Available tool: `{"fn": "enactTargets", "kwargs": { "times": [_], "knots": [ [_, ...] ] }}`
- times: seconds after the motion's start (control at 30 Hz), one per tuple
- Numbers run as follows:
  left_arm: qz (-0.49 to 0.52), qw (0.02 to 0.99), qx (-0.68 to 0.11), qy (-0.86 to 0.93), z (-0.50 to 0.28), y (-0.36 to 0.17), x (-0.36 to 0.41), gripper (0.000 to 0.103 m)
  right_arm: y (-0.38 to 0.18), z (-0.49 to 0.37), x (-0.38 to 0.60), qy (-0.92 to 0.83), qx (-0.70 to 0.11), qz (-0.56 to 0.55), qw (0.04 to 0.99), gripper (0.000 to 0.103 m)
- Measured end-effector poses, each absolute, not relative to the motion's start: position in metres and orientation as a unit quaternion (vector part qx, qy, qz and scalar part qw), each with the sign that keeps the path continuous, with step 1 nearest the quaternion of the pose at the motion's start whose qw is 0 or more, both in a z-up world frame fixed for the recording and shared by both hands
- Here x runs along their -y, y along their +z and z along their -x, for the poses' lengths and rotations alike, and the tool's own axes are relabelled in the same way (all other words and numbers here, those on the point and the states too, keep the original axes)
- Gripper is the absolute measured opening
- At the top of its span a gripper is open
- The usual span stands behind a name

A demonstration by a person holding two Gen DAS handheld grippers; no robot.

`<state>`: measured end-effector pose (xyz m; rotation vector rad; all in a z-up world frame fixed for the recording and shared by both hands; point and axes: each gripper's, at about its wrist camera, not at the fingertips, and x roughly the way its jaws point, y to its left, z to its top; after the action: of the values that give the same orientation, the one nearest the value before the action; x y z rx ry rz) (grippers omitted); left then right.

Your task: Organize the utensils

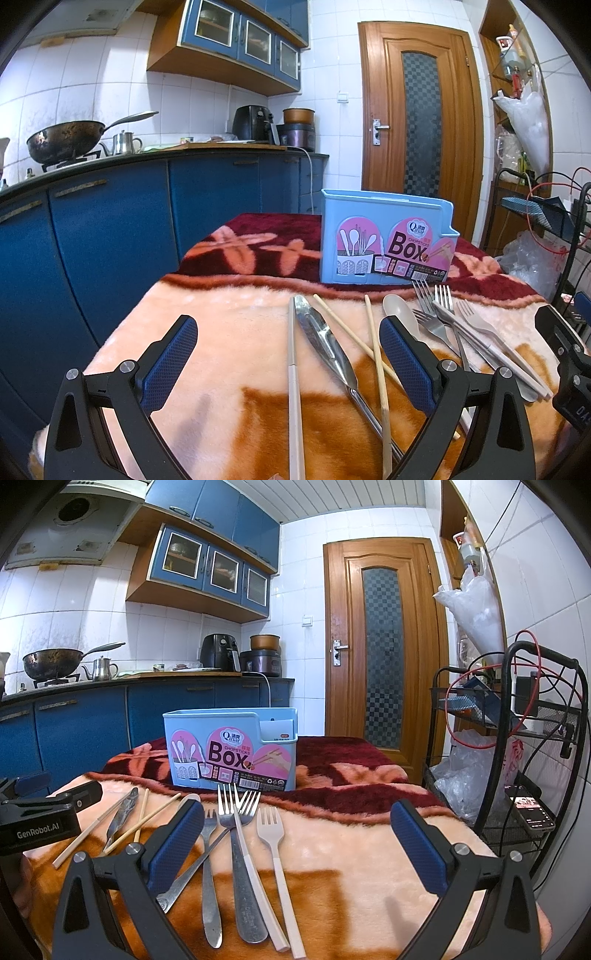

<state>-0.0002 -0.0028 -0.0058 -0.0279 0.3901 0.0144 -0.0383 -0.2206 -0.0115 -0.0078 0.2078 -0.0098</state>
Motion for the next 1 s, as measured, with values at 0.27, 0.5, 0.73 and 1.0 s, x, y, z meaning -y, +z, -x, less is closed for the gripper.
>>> {"fn": "enactTargets", "kwargs": {
  "times": [0.27,0.5,0.73,1.0],
  "knots": [
    [0.01,0.979,-0.202,0.007,0.001,-0.004,-0.004,0.099,-0.011,0.03,0.223,0.002,-0.127,-0.001,0.992,0.103],
    [-0.012,0.978,-0.206,-0.006,0.002,0.002,0.002,0.099,-0.005,0.023,0.232,0.026,-0.175,-0.018,0.984,0.103],
    [-0.011,0.969,-0.247,-0.019,-0.003,0.009,-0.003,0.099,0.008,0.015,0.24,0.039,-0.222,0.001,0.974,0.103],
    [-0.039,0.946,-0.321,-0.023,-0.021,0.024,-0.012,0.099,0.021,-0.006,0.239,0.063,-0.288,0.051,0.954,0.103]
  ]
}}
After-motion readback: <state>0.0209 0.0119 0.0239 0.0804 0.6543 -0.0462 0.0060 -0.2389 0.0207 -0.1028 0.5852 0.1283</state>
